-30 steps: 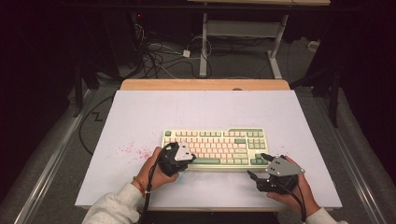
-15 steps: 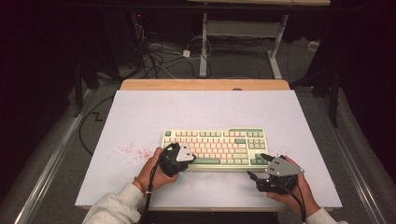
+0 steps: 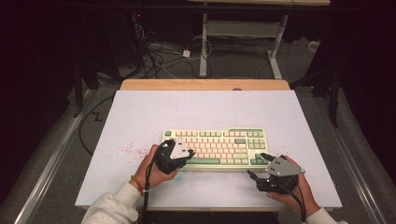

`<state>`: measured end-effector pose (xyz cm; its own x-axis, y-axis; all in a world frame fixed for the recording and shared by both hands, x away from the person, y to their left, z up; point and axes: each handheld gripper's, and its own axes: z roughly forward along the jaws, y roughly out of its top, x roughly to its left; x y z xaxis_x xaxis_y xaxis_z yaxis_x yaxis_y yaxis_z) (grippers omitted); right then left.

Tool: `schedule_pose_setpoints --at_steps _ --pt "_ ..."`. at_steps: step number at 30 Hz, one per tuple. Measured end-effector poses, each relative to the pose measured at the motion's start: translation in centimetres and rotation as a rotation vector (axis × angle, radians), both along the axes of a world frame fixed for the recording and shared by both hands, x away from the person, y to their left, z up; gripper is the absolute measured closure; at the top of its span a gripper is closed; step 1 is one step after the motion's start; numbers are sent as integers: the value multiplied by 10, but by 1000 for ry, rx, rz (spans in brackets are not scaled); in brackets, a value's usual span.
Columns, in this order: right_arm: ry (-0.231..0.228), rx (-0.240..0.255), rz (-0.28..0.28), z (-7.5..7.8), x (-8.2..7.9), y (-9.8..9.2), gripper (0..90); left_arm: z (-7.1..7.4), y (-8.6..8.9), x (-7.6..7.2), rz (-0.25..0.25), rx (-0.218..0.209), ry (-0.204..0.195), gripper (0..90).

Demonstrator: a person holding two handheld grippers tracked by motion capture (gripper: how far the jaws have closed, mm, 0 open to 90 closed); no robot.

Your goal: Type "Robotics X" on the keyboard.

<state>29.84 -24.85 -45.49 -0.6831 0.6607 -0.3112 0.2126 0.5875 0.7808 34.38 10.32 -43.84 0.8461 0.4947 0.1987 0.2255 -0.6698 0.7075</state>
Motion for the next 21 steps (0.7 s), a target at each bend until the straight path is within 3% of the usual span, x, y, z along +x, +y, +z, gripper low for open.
schedule_pose_setpoints --at_steps 12,15,18,21 --pt "-1 2 -11 0 1 -2 262 1 21 0 40 -42 -69 590" --pt "-3 4 -12 1 1 -2 262 0 26 -3 72 -54 -87 467" --pt "-3 2 -16 1 1 -3 262 -1 33 -4 116 -72 -87 276" --pt "2 1 -27 1 2 -2 264 -3 40 -6 138 -76 -87 196"
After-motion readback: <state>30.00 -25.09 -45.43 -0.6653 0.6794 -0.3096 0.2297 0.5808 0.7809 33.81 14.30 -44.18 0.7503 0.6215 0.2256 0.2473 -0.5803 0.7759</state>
